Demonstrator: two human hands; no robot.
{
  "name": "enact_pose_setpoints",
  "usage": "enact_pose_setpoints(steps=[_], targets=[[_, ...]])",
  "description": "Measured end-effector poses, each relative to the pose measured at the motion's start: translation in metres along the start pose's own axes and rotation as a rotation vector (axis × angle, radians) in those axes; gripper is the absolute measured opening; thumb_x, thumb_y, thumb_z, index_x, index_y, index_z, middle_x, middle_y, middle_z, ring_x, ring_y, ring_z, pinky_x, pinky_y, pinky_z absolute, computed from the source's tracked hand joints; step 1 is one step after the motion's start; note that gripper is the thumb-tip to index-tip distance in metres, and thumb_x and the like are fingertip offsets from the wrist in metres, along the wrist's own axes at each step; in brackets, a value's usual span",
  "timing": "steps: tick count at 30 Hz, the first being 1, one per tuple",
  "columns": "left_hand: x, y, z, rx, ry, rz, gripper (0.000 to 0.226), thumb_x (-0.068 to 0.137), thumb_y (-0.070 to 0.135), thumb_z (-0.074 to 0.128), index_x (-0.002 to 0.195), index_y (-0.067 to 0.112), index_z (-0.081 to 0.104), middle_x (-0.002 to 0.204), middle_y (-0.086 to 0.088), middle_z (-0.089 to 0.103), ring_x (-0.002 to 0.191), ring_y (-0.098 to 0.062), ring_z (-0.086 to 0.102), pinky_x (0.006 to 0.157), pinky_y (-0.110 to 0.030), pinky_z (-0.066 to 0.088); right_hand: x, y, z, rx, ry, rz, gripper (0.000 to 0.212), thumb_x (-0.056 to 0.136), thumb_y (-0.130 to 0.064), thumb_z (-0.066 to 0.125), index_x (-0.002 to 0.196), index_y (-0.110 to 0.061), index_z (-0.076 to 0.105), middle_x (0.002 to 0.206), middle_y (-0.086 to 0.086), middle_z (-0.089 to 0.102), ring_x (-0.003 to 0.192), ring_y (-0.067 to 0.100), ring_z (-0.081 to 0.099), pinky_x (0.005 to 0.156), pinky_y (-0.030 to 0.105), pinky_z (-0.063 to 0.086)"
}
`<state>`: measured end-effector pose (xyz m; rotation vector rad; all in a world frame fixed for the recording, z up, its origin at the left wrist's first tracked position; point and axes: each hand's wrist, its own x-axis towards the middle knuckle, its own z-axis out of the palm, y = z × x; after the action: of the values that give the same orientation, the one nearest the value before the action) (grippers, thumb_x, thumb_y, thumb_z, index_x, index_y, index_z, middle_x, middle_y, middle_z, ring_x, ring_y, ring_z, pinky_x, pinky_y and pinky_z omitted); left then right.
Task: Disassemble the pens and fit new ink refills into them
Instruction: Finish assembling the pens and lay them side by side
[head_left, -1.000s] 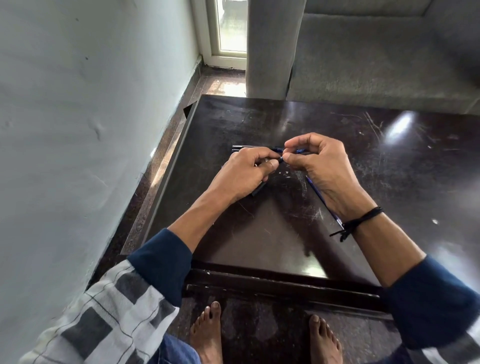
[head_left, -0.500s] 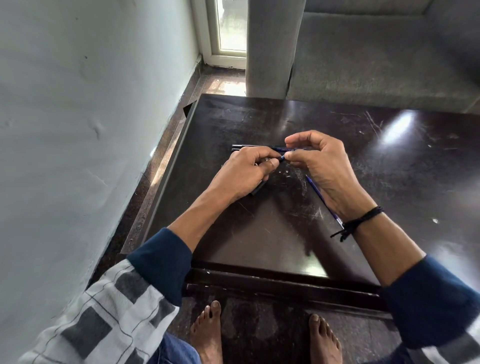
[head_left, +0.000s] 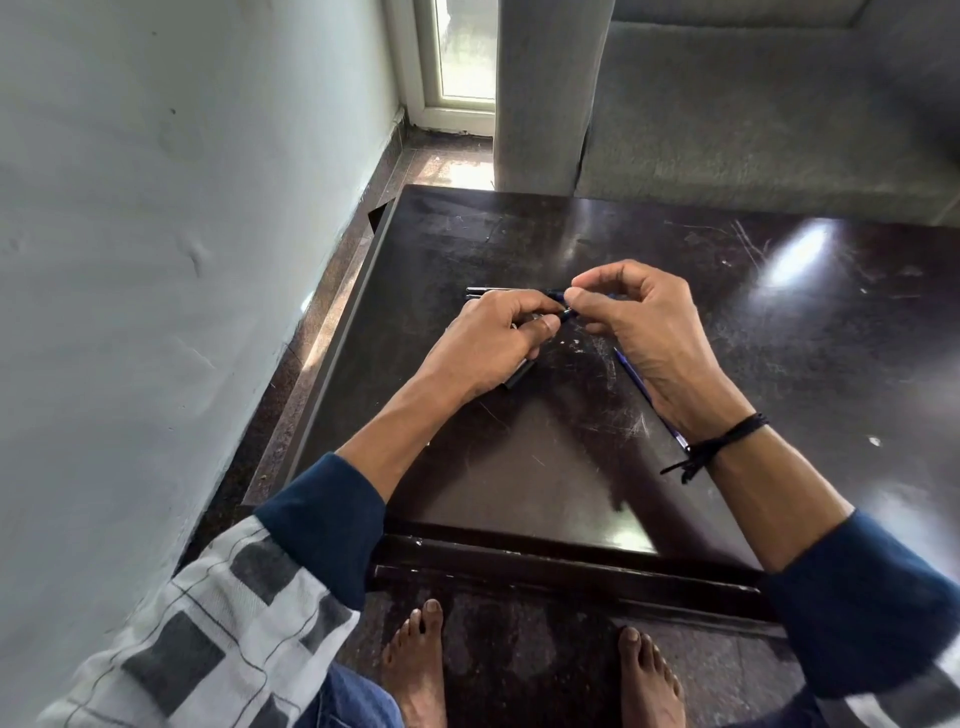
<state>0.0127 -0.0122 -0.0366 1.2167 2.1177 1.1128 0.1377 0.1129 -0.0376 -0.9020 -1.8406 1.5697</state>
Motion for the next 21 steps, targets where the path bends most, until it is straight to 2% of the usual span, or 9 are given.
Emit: enact_pose_setpoints(steps=[4,8,11,14,16,18,21], targets=[[-0.0005,0.0003,0.0012,0.011,-0.008,-0.017,0.016,0.098,0.032,0.060,0.105,0.037,0.074,0.065,0.010,0.063,0.066,-0.005,0.060,0.081,-0.040,0.054,0.0007,0.0022,0.0008,-0.041,-0.012,-0.039,0.018,0.082,-0.006,0.081,0.086,-0.023,0.077,0.082,0.002,0.075,0.080,0.013,0.068,0.080,0.030,0.058],[-0.0008,0.0004,0.0009,0.008,-0.011,-0.021,0.016,0.099,0.031,0.061,0.106,0.035,0.074,0.065,0.009,0.063,0.067,-0.006,0.060,0.082,-0.041,0.054,0.0014,0.0001,-0.0010,-0.023,-0.044,-0.043,0.027,0.075,-0.001,0.078,0.087,-0.024,0.078,0.091,0.003,0.077,0.094,0.022,0.073,0.086,0.033,0.059],[-0.0011,0.0013,0.0007,0.000,-0.013,-0.015,0.018,0.099,0.030,0.060,0.109,0.034,0.074,0.069,0.005,0.066,0.067,-0.008,0.061,0.082,-0.042,0.055,0.0021,0.0013,0.0000,-0.002,-0.033,-0.016,0.015,0.075,-0.018,0.082,0.087,-0.026,0.079,0.095,0.001,0.078,0.090,0.016,0.071,0.083,0.031,0.058],[-0.0014,0.0016,0.0005,0.007,-0.008,-0.008,0.019,0.099,0.029,0.060,0.112,0.032,0.074,0.074,0.001,0.069,0.070,-0.014,0.065,0.083,-0.044,0.056,0.0020,0.0036,0.0017,-0.025,-0.013,-0.010,0.009,0.079,-0.031,0.083,0.084,-0.025,0.079,0.090,0.001,0.078,0.082,0.011,0.069,0.077,0.028,0.059],[-0.0012,0.0016,0.0006,0.006,-0.010,-0.007,0.019,0.099,0.029,0.060,0.111,0.032,0.074,0.078,-0.001,0.071,0.074,-0.018,0.067,0.083,-0.045,0.056,0.0019,0.0051,0.0023,-0.045,-0.010,-0.024,0.007,0.083,-0.024,0.084,0.081,-0.024,0.077,0.085,0.002,0.077,0.077,0.012,0.068,0.074,0.029,0.059],[-0.0008,0.0012,0.0014,0.010,-0.015,-0.012,0.018,0.098,0.030,0.061,0.109,0.033,0.074,0.080,-0.001,0.072,0.076,-0.019,0.068,0.083,-0.045,0.056,0.0021,0.0057,0.0015,-0.060,-0.027,-0.031,0.013,0.083,-0.013,0.083,0.082,-0.024,0.077,0.082,0.002,0.076,0.077,0.013,0.068,0.077,0.033,0.061],[-0.0004,-0.0007,0.0018,0.019,-0.014,-0.010,0.016,0.098,0.032,0.062,0.106,0.036,0.074,0.075,0.003,0.070,0.073,-0.013,0.068,0.082,-0.042,0.057,0.0023,0.0038,0.0000,-0.046,-0.066,-0.041,0.020,0.080,-0.004,0.080,0.084,-0.023,0.077,0.076,-0.004,0.074,0.075,0.009,0.067,0.078,0.029,0.060]])
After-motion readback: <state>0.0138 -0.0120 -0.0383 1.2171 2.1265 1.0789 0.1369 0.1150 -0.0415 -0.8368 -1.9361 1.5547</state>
